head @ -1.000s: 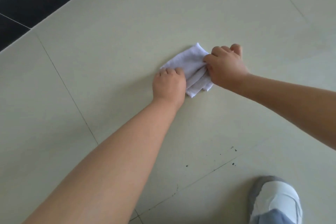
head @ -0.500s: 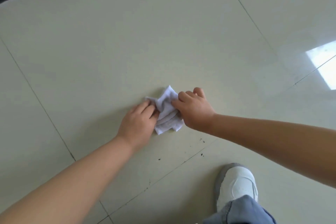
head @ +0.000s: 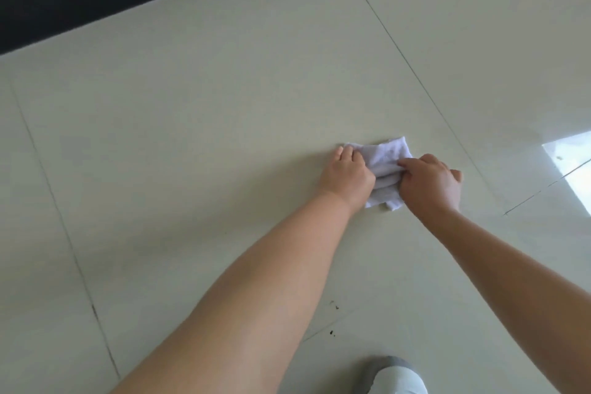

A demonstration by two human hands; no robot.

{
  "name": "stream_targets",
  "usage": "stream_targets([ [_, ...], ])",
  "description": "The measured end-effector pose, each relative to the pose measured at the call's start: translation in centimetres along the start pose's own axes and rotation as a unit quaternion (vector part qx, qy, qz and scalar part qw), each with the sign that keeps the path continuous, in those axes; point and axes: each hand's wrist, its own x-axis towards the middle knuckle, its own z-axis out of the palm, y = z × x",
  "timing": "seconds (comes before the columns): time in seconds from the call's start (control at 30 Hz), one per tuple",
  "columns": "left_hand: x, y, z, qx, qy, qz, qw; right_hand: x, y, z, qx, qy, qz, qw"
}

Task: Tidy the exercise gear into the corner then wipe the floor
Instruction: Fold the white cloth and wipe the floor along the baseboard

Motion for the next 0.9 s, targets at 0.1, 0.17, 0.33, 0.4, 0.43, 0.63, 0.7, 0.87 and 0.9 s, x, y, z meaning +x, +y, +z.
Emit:
stream_targets([
  [0.1, 1.8, -4.0, -0.2, 0.019, 0.009, -0.018, 1.000, 3.0, -3.9, -0.1, 0.000, 0.012, -0.033, 0.999],
  [0.17, 1.0, -7.6, -0.4, 0.030, 0.080, -0.064, 0.994, 4.2, -7.4, -0.2, -0.014, -0.005, -0.088, 0.996],
  [0.33, -5.2, -15.1, 2.7, 0.030, -0.005, -0.094, 0.995, 2.2, -14.5, 1.4, -0.007, -0.051, -0.210, 0.976],
  [0.4, -7.3, -15.6, 3.4, 0.027, -0.011, -0.085, 0.996, 0.6, -14.7, 1.9, -0.005, -0.063, -0.254, 0.965],
  [0.43, -7.9, -15.0, 3.4, 0.017, -0.013, -0.078, 0.997, 0.0, -14.0, 2.1, -0.006, -0.069, -0.268, 0.961],
  [0.63, -4.6, -3.7, 2.4, -0.019, 0.010, 0.065, 0.998, -2.8, -1.1, 2.6, -0.059, 0.042, -0.203, 0.976],
  [0.7, -2.6, 1.2, 2.6, -0.044, 0.027, 0.076, 0.996, -3.3, 3.7, 2.0, -0.060, 0.003, -0.118, 0.991],
  [0.87, 1.6, 9.1, 2.3, -0.101, -0.012, 0.045, 0.994, -2.1, 9.4, -0.6, 0.006, -0.023, 0.082, 0.996],
  [0.9, 2.6, 9.4, 2.2, -0.108, -0.004, 0.040, 0.993, -1.1, 9.3, -1.1, 0.011, -0.016, 0.090, 0.996],
])
